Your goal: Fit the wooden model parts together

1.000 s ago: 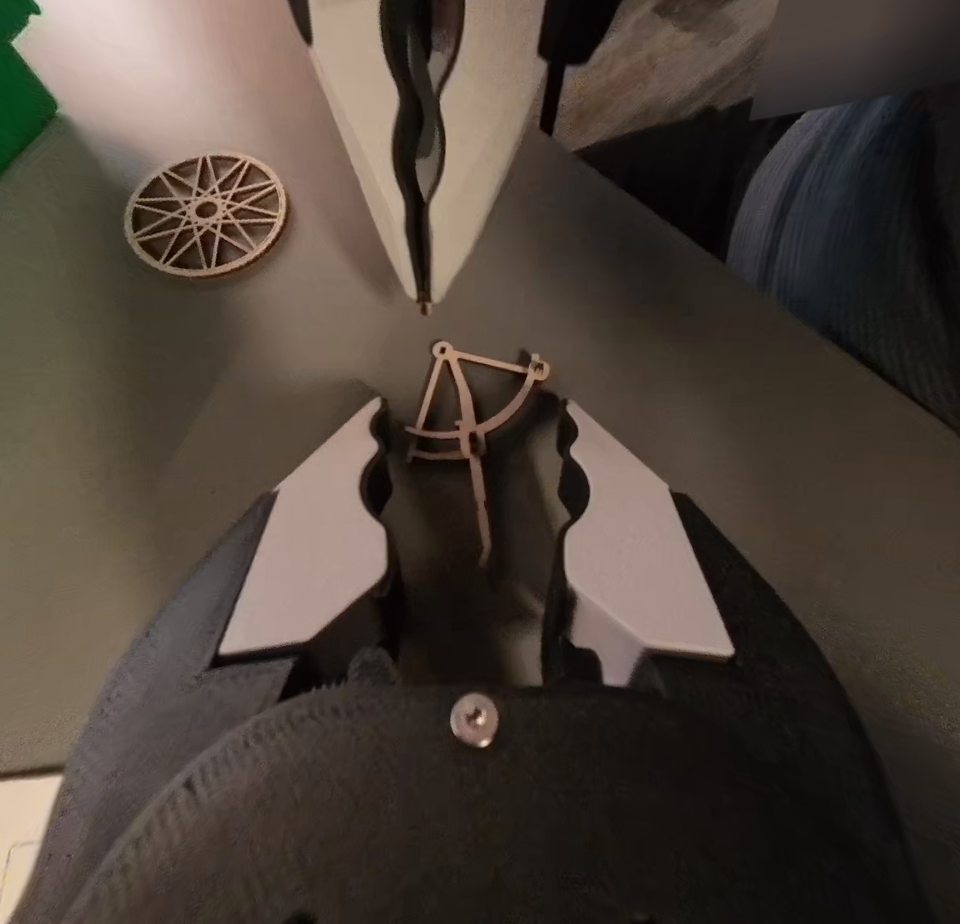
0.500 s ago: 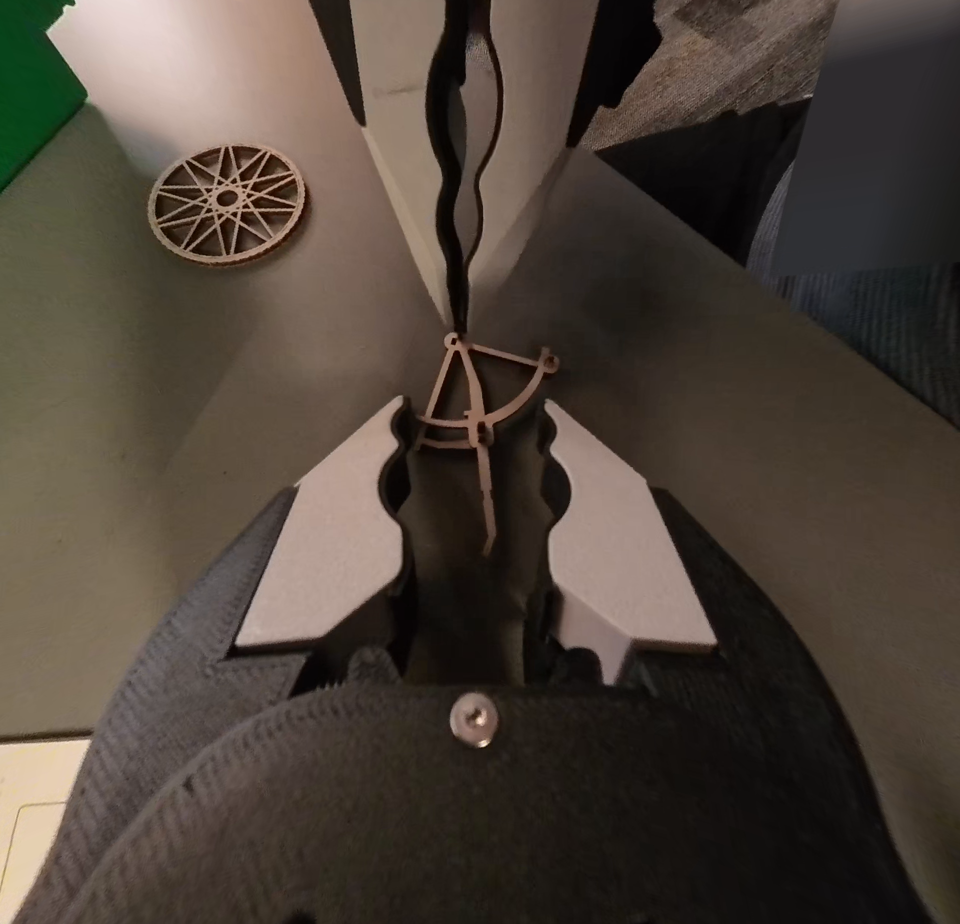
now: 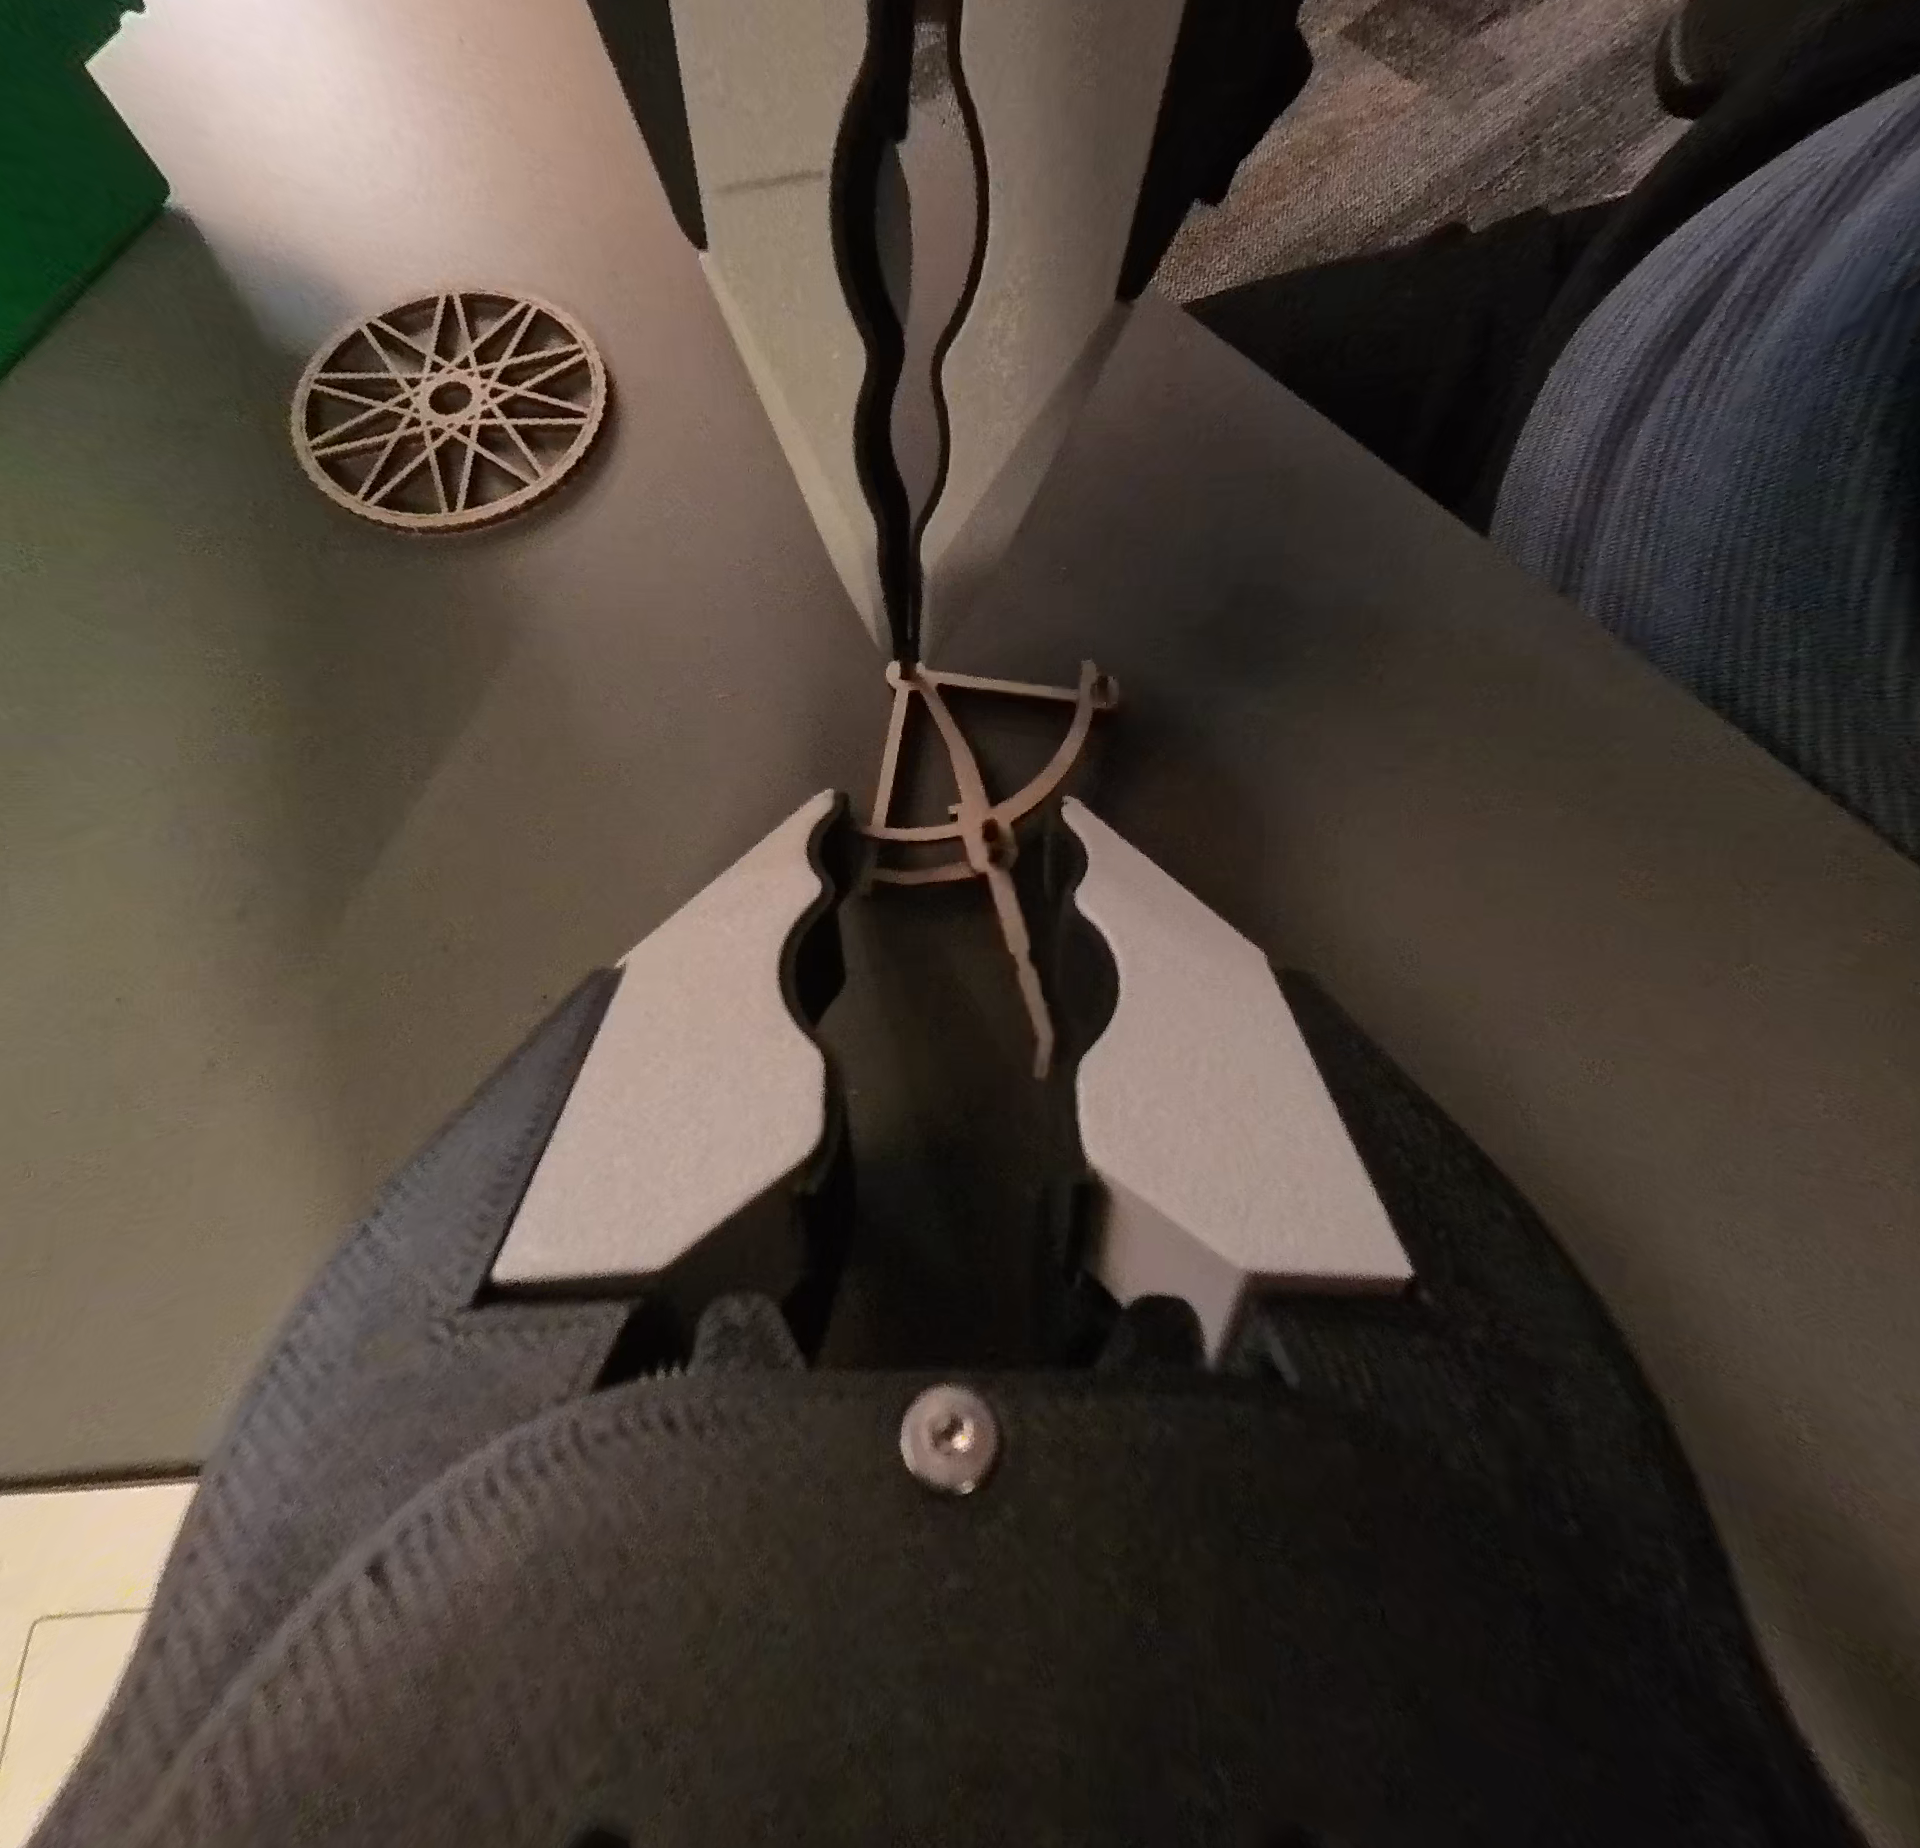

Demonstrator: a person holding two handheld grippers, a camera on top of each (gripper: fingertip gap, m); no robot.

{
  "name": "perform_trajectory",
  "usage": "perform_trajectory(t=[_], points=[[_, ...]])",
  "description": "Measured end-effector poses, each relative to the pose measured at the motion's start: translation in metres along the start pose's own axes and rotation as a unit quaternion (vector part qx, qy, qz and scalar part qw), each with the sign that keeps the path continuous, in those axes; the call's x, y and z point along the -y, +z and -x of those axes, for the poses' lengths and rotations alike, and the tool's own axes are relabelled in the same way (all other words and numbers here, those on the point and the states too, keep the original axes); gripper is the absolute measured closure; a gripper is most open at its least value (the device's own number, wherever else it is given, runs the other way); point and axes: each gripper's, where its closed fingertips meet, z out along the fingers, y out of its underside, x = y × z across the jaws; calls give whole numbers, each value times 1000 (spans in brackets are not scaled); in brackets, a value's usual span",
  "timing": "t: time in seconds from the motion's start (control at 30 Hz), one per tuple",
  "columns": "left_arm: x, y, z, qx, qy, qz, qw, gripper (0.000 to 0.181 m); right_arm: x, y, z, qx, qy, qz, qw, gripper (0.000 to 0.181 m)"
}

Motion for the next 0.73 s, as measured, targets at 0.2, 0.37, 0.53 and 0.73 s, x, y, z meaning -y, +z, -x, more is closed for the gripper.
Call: perform_trajectory(t=[0.2,0.37,0.53,0.73], points=[[0,0,0,0,0,0,1000,146,0,0,0,-7,-25,21,999,181],[0,0,0,1,0,0,1000,149,1,0,-2,-13,-53,30,998,181],[0,0,0,0,0,0,1000,149,0,0,-1,-8,-57,27,998,181],[0,0,0,0,0,-1,1000,149,-1,0,-1,-8,-78,34,996,181]])
